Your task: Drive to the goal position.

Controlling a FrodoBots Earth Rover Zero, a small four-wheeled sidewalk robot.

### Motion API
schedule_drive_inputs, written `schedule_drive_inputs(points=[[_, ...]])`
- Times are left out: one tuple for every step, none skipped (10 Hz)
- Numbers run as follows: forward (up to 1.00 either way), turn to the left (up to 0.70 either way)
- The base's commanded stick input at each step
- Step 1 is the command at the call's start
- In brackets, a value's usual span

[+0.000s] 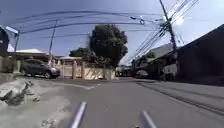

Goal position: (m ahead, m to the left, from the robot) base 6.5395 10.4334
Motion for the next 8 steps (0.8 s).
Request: schedule_drive_inputs(points=[[0.85, 0.0], [0.85, 0.0], [0.85, 0.0], [0.85, 0.0], [0.85, 0.0], [0.85, 0.0], [0.85, 0.0], [0.85, 0.0]])
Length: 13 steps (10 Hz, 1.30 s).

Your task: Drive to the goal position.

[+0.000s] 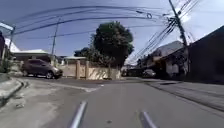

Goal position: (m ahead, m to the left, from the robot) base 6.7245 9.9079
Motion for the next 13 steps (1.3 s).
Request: schedule_drive_inputs(points=[[0.85, 0.0], [0.85, 0.0], [0.93, 0.0], [1.0, 0.07], [1.0, 0.23], [1.0, 0.36], [1.0, 0.32], [1.0, 0.08], [1.0, 0.03], [1.0, 0.01], [1.0, 0.0], [1.0, 0.0], [1.0, 0.0]])
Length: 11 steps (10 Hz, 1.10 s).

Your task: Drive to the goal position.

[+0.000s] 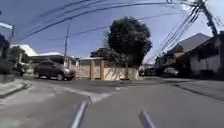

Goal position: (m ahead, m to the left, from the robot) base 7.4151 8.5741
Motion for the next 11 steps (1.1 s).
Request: schedule_drive_inputs(points=[[1.0, 0.0], [1.0, 0.0], [1.0, 0.0], [1.0, 0.0], [1.0, 0.0], [1.0, 0.0], [1.0, 0.02], [1.0, 0.14], [1.0, 0.26], [1.0, 0.05], [1.0, 0.0]])
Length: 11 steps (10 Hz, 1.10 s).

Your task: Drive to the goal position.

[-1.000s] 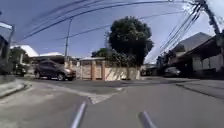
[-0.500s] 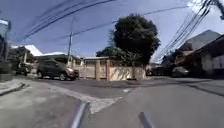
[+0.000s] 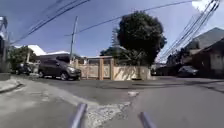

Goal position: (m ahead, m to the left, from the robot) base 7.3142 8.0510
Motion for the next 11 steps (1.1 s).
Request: schedule_drive_inputs(points=[[1.0, 0.0], [1.0, 0.0], [1.0, 0.0], [1.0, 0.0], [1.0, 0.04], [1.0, 0.22], [1.0, 0.37], [1.0, 0.37], [1.0, 0.37], [1.0, 0.37], [1.0, 0.37]])
